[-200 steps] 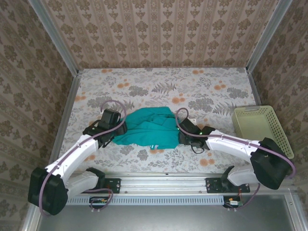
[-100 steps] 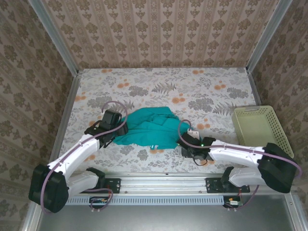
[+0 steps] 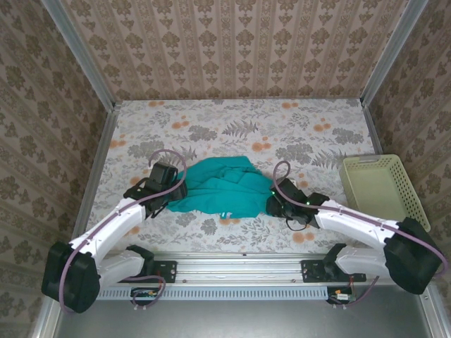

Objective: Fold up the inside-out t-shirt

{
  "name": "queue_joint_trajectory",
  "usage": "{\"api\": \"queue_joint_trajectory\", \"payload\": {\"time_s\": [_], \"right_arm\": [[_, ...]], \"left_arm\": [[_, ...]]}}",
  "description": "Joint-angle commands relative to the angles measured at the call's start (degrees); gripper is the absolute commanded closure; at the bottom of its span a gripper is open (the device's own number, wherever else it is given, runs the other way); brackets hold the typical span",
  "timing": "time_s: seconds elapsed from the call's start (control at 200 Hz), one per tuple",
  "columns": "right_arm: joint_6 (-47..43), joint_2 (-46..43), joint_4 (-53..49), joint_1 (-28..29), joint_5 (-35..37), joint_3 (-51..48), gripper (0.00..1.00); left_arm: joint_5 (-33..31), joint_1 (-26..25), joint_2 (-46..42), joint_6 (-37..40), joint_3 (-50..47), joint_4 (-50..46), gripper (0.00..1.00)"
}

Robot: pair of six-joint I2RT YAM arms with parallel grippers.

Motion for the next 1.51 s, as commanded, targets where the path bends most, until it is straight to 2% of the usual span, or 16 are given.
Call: {"api": "queue_joint_trajectory", "payload": {"time_s": [0.0,0.115,0.21,0.335,0.445,0.705,0.84,0.86,1.055,1.19,1.345,1.5], "right_arm": [[-2.7,2.5,2.9,-0.5,-1.0,0.7,0.62],[-3.8,4.6,4.1,-0.5,-0.4,0.5,0.59],[-4.3,6.8,4.1,-0.5,-0.2,0.9,0.53],[-4.3,9.2,5.7,-0.5,-2.0,0.5,0.56],[-3.8,9.6,4.9,-0.2,-1.6,0.5,0.70],[-3.9,3.7,-2.0,1.6,4.1,0.6,1.00],[-3.6,1.2,-3.0,1.7,3.8,-0.3,1.00],[-3.4,0.5,-3.3,1.7,3.8,-0.5,1.00],[-2.6,-9.0,-8.5,1.9,7.0,-1.6,1.00],[-1.9,-15.8,-13.2,1.8,9.2,-1.9,1.00],[3.2,-20.6,-17.0,1.9,11.0,-4.9,1.00],[11.1,-23.1,-17.6,1.9,11.1,-10.3,1.00]], "left_arm": [[-0.8,0.1,-1.0,-0.1,-0.8,-0.7,0.32],[-0.7,0.2,-0.9,-0.1,-0.9,-0.6,0.32],[-0.6,0.3,-1.0,-0.2,-1.1,-0.6,0.32],[-0.6,0.4,-1.0,-0.1,-1.2,-0.6,0.32],[-0.8,0.6,-0.9,-0.1,-1.1,-0.6,0.32],[-1.6,0.9,0.7,-0.5,-1.3,-0.7,0.31],[-1.5,0.9,1.1,-0.7,-1.3,-1.1,0.31],[-1.5,2.6,1.1,-0.8,-1.4,-1.2,0.31],[-1.5,5.8,0.8,-1.1,-1.6,-2.9,0.30],[-1.6,7.5,1.2,-1.2,-1.3,-3.9,0.24],[-0.7,7.8,2.9,-0.9,-1.0,-3.5,0.22],[0.2,7.8,5.3,-1.1,-0.3,-3.3,0.31]]}}
